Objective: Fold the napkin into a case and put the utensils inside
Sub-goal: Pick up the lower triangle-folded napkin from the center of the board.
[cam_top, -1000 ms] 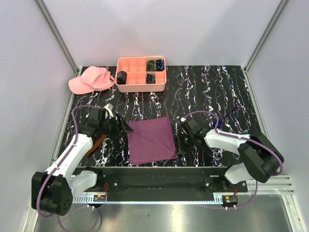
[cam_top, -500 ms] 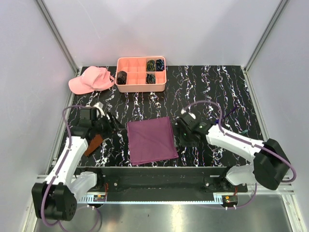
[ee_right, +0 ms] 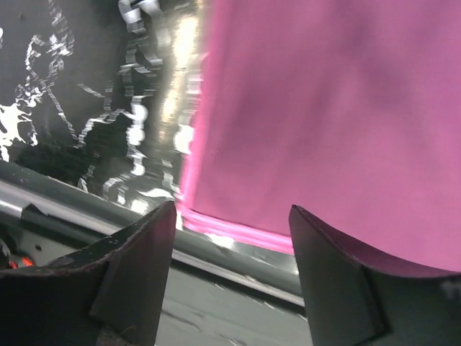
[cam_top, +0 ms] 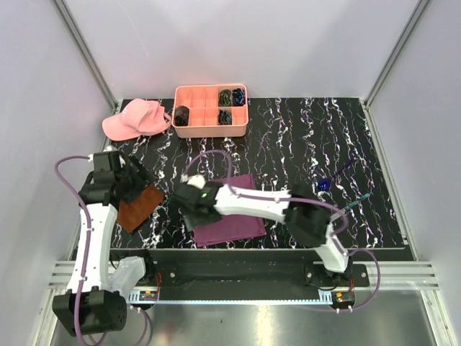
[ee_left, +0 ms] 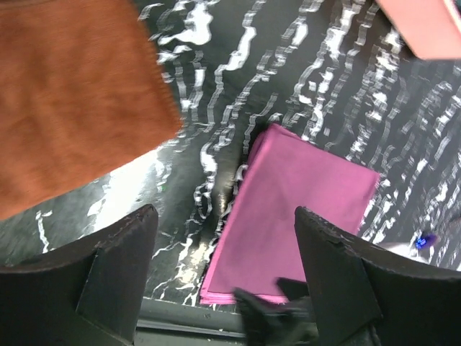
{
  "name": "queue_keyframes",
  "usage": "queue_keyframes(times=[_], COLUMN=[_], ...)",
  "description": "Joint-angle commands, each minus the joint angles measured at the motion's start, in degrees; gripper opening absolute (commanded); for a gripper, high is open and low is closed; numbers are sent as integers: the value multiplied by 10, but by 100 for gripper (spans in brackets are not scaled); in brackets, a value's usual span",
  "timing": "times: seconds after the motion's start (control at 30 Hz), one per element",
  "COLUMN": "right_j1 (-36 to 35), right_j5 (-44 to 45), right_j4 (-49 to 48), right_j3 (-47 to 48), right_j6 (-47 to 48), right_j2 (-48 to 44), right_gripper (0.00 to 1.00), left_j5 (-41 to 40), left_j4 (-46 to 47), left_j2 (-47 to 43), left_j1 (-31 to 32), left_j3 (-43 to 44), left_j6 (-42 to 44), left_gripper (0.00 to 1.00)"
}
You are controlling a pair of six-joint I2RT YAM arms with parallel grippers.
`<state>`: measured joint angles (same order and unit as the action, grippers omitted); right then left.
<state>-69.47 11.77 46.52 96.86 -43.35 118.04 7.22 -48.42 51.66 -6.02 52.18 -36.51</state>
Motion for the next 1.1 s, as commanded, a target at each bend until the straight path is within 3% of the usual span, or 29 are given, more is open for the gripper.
queue_keyframes(times=[0.0, 0.23, 0.73, 1.0, 1.07], right_j1=[-29, -45, -57, -58, -57], right_j5=[32, 33, 39, 26, 36], right_j4=[68, 84, 149, 134, 119], right_j3=[107, 165, 195, 164, 155], right_j6=[-26, -47, -75, -82, -77], right_j2=[69, 129, 196, 214, 193], right_gripper=[68, 45, 42, 17, 6], left_j5=[30, 70, 89, 81, 83], left_j4=[-28, -25, -20, -20, -15], left_j2=[17, 34, 64, 74, 78], left_j1=[-47, -91, -114, -116, -116], left_j3=[16, 15, 27, 23, 19], left_j6=[-5, -2, -22, -17, -8], left_gripper=[80, 80, 79, 80, 80])
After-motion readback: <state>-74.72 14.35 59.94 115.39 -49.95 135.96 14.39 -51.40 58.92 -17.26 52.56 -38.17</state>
